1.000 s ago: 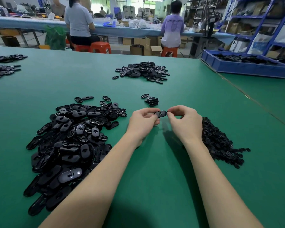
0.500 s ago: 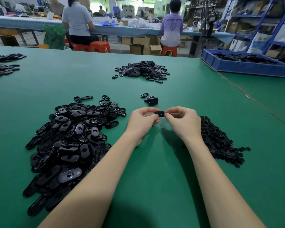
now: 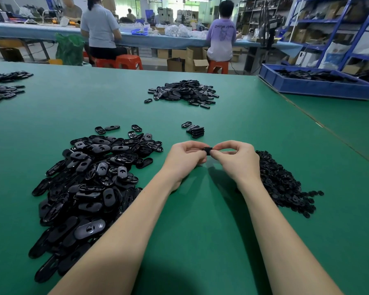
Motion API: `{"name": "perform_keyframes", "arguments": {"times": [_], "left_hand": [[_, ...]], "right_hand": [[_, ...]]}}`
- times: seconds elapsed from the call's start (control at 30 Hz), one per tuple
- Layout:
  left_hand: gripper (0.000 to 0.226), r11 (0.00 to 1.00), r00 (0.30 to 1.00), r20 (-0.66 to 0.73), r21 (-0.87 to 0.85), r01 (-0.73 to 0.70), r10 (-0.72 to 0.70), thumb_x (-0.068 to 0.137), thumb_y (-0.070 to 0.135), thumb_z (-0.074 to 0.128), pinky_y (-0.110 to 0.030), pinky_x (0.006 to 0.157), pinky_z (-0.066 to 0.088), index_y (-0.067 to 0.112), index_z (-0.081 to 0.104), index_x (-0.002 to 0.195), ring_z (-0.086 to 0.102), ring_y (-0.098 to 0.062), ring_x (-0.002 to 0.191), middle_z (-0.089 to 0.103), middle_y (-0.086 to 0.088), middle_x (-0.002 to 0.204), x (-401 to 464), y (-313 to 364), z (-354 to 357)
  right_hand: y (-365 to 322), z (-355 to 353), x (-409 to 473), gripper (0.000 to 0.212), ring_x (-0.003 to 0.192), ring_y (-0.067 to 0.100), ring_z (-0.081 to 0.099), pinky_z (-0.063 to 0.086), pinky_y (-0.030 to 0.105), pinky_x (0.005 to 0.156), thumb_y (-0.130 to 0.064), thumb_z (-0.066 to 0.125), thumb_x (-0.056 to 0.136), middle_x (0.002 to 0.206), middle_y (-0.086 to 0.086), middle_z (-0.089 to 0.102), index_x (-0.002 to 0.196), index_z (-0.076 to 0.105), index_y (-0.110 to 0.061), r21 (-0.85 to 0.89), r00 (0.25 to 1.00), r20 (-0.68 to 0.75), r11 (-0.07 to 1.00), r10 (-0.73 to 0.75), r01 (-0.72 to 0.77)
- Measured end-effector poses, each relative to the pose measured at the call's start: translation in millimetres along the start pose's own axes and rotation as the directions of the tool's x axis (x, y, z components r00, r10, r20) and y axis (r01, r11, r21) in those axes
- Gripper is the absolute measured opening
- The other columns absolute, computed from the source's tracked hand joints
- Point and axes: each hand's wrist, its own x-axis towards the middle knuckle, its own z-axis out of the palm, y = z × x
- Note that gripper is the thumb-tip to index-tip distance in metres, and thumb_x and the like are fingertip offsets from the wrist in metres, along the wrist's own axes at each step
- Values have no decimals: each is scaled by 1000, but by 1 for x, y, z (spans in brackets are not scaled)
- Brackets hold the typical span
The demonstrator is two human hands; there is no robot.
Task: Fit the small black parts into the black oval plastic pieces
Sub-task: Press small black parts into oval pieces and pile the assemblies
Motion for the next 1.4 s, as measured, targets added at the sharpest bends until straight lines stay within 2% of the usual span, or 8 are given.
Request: {"name": "perform_keyframes", "arguments": {"times": [0.1, 0.23, 0.43, 0.53, 0.83, 1.03, 1.17, 1.4], "left_hand": [[23, 1000, 1000, 0, 12, 23, -23, 89, -5, 58, -25, 83, 56, 8, 75, 98, 61, -16, 72, 71, -6, 82, 0, 2, -1], [22, 996, 996, 66, -59, 67, -63, 92, -5, 55, -25, 77, 54, 9, 72, 94, 59, -15, 67, 70, -8, 85, 2, 6, -5], [8, 991, 993, 103, -116, 70, -58, 93, 1, 66, -21, 76, 53, 8, 70, 95, 61, -15, 73, 69, -6, 85, 4, 3, -7], [10, 989, 993, 103, -132, 69, -56, 93, -1, 64, -17, 70, 54, 7, 70, 94, 62, -13, 71, 70, -4, 83, 5, 3, -7], [17, 989, 990, 135, -129, 67, -50, 93, -4, 62, -16, 70, 54, 9, 72, 87, 63, -12, 71, 72, 0, 74, 4, 4, -8], [16, 991, 987, 153, -121, 58, -39, 91, -6, 63, -16, 67, 53, 8, 70, 89, 62, -9, 67, 70, 2, 74, 4, 5, -9], [16, 992, 987, 158, -115, 52, -33, 91, -6, 63, -20, 74, 52, 9, 70, 88, 60, -12, 68, 69, 0, 76, 3, 3, -9], [14, 990, 986, 160, -124, 70, -49, 91, -5, 64, -22, 79, 54, 8, 70, 92, 64, -13, 71, 71, -5, 80, 5, 2, -10]], "right_hand": [[-3, -4, 0, 19, 71, 8, 66, 49, 28, 67, -37, 85, 76, 73, -12, 73, 91, 74, -35, 31, 999, 34, 999, -25, 24], [-7, -7, 2, 14, 60, 5, 60, 43, 22, 58, -34, 87, 76, 79, -9, 74, 84, 77, -29, 81, 994, 110, 997, -8, -1], [-9, -12, -1, 14, 40, 3, 40, 30, 11, 39, -25, 89, 75, 55, -11, 58, 79, 76, -22, 243, 973, 224, 965, 48, -103], [-10, -13, -1, 10, 43, 4, 43, 30, 11, 38, -21, 86, 78, 56, -11, 61, 77, 76, -23, 239, 968, 244, 964, 60, -120], [-9, -14, 0, 6, 40, 0, 46, 32, 10, 39, -20, 84, 79, 60, -11, 65, 82, 79, -22, 221, 964, 260, 969, 50, -110], [-9, -11, 1, 7, 43, 6, 44, 30, 11, 37, -21, 85, 76, 59, -7, 62, 79, 79, -23, 193, 971, 228, 974, 74, -119], [-7, -11, -1, 8, 41, 2, 47, 33, 10, 39, -23, 86, 77, 56, -17, 65, 79, 78, -23, 200, 968, 244, 973, 64, -115], [-6, -4, 2, 8, 39, 0, 49, 37, 12, 42, -17, 83, 78, 55, -15, 65, 76, 75, -20, 196, 979, 200, 977, 39, -79]]}}
